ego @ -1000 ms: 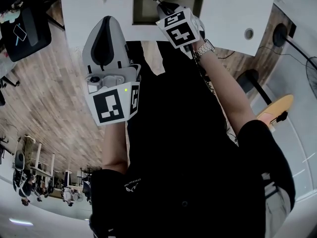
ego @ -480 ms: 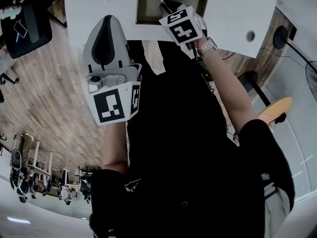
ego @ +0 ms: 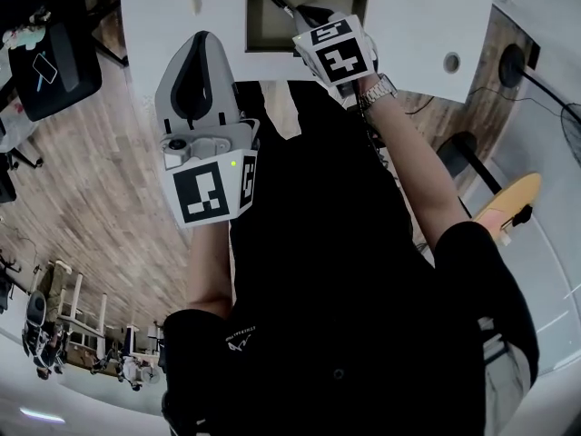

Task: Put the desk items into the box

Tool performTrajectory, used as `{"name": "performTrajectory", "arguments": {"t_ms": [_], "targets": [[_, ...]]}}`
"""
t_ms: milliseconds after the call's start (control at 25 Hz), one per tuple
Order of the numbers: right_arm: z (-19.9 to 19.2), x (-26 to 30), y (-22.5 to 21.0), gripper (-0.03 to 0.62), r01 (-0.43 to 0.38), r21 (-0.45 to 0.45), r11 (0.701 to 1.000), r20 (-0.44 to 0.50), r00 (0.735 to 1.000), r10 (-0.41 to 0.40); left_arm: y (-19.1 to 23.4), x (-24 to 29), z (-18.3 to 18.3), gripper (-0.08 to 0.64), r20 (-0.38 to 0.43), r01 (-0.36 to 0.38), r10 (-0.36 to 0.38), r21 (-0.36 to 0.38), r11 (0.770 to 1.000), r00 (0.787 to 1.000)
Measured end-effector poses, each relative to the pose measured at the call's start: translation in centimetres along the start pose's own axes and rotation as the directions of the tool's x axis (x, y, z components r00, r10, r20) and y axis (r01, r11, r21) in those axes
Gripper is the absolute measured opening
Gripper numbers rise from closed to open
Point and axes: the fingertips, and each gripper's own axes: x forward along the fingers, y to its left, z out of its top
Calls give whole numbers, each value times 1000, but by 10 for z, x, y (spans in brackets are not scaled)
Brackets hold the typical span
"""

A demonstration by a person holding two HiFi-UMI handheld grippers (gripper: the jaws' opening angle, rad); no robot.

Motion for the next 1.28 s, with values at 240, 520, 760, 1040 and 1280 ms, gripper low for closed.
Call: {"name": "performTrajectory", "arguments": {"t_ms": [240, 520, 760, 1040, 1280], "targets": [[21, -35, 2, 0, -2, 58, 998, 87, 996, -3, -10, -2, 14, 8, 21, 48, -49, 28, 998, 999], [30, -95, -11, -2, 17, 178, 984, 206, 977, -54, -43, -13, 32, 8, 47, 131, -135, 84, 988, 990], [48, -150, -18, -2, 22, 283, 959, 332, 936, -120, -45, -17, 46, 8, 67, 190, -195, 74, 979, 979], [62, -218, -15, -2, 31, 385, 922, 468, 855, -224, -52, -29, 61, 8, 81, 258, -268, 116, 959, 960], [72, -274, -1, -2, 58, 430, 901, 567, 759, -320, -56, -40, 76, 8, 109, 316, -331, 135, 939, 937]]}}
